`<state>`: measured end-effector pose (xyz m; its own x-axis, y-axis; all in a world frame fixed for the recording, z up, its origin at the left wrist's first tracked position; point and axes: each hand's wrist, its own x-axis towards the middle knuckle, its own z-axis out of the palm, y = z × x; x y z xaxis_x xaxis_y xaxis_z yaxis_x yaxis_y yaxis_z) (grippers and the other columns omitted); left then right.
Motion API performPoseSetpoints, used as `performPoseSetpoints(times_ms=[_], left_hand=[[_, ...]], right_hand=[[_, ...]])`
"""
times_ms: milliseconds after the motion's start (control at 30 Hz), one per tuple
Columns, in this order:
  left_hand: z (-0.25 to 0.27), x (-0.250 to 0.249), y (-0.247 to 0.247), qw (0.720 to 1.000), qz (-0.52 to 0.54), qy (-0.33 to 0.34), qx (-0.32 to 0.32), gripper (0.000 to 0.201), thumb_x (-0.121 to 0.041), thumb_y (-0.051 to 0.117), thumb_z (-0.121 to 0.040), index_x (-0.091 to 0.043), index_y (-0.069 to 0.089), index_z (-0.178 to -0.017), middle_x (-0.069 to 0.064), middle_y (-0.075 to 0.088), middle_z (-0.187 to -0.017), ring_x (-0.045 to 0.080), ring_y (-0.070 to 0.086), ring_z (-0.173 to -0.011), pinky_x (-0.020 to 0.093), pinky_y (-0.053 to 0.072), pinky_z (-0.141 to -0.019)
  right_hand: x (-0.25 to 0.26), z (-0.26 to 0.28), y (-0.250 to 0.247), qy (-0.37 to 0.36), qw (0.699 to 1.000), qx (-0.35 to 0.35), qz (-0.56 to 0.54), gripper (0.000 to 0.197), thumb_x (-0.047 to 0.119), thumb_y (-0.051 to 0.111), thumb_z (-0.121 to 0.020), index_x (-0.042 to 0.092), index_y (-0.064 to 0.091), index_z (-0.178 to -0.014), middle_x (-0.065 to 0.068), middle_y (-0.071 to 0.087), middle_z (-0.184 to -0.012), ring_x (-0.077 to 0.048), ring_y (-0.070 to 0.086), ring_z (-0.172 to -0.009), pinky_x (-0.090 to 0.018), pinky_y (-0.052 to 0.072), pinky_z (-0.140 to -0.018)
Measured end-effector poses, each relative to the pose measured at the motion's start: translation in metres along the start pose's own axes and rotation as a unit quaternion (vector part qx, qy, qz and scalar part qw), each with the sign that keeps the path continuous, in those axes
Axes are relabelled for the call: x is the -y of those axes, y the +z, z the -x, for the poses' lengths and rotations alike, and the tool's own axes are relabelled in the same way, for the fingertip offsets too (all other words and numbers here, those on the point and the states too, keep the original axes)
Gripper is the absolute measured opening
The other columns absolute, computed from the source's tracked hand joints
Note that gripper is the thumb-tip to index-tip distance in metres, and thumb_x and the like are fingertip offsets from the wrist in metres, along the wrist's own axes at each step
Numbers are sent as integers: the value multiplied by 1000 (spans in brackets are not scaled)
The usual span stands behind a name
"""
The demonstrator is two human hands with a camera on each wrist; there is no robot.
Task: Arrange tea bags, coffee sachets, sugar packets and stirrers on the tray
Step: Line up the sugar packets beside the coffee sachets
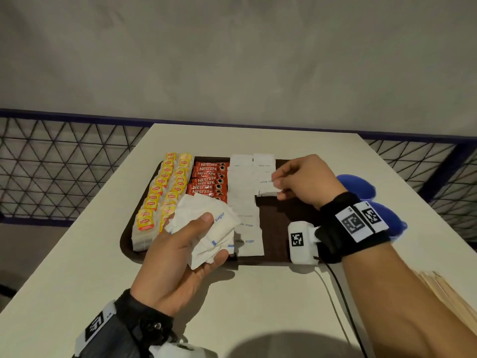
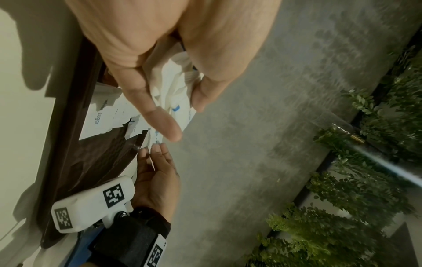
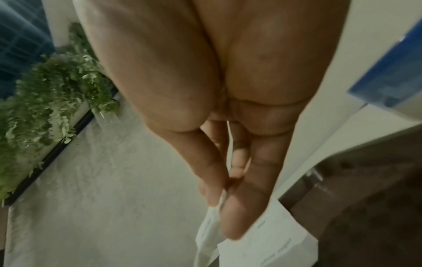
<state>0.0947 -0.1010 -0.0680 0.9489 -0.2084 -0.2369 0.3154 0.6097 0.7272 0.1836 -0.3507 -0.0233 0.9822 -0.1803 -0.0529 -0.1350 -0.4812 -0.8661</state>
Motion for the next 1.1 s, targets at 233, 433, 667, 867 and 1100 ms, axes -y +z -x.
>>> performPoseSetpoints(times_ms=[233, 433, 667, 867, 1100], left_hand=[[-1, -1, -1, 1000, -9, 2, -4, 42, -15, 68, -90, -18, 66, -132, 6, 80, -102, 18, 78, -75, 28, 58, -51], [2, -3, 3, 1000, -4, -5, 6, 43, -16, 70, -85, -17, 68, -128, 7, 80, -103, 20, 78, -77, 29, 59, -51], [3, -4, 3, 1000, -4, -14, -4, 55, -16, 74, -77, -16, 65, -131, 12, 78, -109, 26, 78, -82, 31, 59, -52], [4, -5, 3, 1000, -5, -13, 0, 58, -16, 75, -77, -19, 64, -134, 12, 78, -112, 25, 78, -82, 31, 59, -52], [3, -4, 3, 1000, -4, -16, 2, 55, -15, 74, -78, -18, 64, -132, 12, 78, -112, 25, 79, -84, 32, 59, -52]], right_hand=[[1, -8, -5, -6, 988, 42, 152, 14, 9, 70, -94, 13, 83, -95, 6, 76, -74, -21, 74, -75, -29, 61, -75], [21, -20, -14, 5, 986, 67, 155, 11, 19, 73, -94, 16, 84, -96, 0, 77, -80, -12, 64, -69, -22, 49, -61], [15, -30, -5, 62, 940, 120, 312, 21, 21, 77, -88, 3, 80, -99, -3, 71, -68, -13, 61, -55, -24, 48, -54], [22, -36, 4, 57, 899, 164, 403, 21, 17, 71, -86, 3, 81, -98, -12, 80, -99, -20, 68, -71, -27, 51, -57], [17, -45, 7, 58, 904, 153, 394, 19, 22, 72, -91, 7, 80, -98, -10, 79, -93, -26, 71, -78, -32, 57, -67]])
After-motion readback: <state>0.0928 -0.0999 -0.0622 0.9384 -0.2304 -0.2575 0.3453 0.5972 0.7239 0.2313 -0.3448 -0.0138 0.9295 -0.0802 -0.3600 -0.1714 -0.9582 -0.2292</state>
